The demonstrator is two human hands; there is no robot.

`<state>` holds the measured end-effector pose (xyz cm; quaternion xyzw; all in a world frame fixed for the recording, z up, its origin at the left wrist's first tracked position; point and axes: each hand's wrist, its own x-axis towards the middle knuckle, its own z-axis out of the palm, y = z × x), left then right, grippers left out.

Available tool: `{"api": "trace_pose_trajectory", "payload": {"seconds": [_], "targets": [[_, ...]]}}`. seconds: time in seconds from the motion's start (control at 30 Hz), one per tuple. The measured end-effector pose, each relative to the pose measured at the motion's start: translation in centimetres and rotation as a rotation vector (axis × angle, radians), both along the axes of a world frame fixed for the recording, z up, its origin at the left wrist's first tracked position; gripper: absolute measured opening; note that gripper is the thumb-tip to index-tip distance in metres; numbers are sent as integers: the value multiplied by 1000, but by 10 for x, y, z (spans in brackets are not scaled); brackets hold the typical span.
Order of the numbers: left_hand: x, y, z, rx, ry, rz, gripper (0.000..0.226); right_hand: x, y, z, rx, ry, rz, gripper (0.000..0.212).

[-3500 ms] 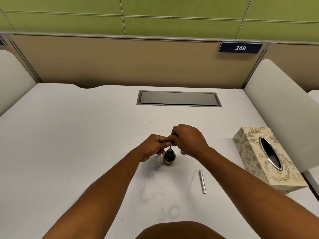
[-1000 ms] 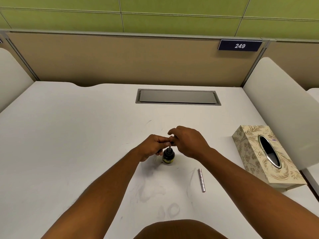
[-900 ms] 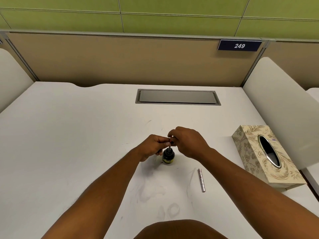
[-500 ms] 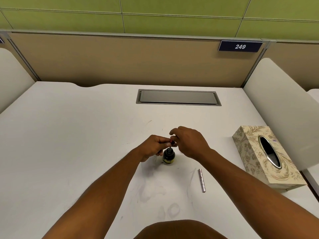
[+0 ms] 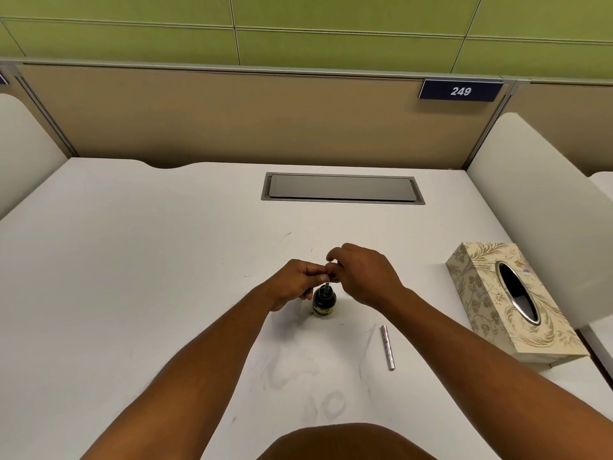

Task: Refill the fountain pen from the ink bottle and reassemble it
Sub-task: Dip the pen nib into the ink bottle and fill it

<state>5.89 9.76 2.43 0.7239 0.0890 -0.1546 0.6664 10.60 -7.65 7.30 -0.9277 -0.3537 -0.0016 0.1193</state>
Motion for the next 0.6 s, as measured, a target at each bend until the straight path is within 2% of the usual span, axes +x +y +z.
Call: {"api": "trace_pose_trajectory", "payload": {"seconds": [0.13, 0.4, 0.5, 0.6], "targets": [[1, 0, -1, 28, -4, -5, 24, 0, -3, 0, -13, 8, 77, 30], [1, 1, 0, 22, 5, -14, 26, 1, 1, -1, -18, -33, 18, 10], [2, 1, 0, 28, -3, -15, 25, 3, 1, -1, -11, -21, -9, 22], [3, 1, -1, 26, -4, -16, 27, 3, 0, 0, 3, -10, 4, 22]]}}
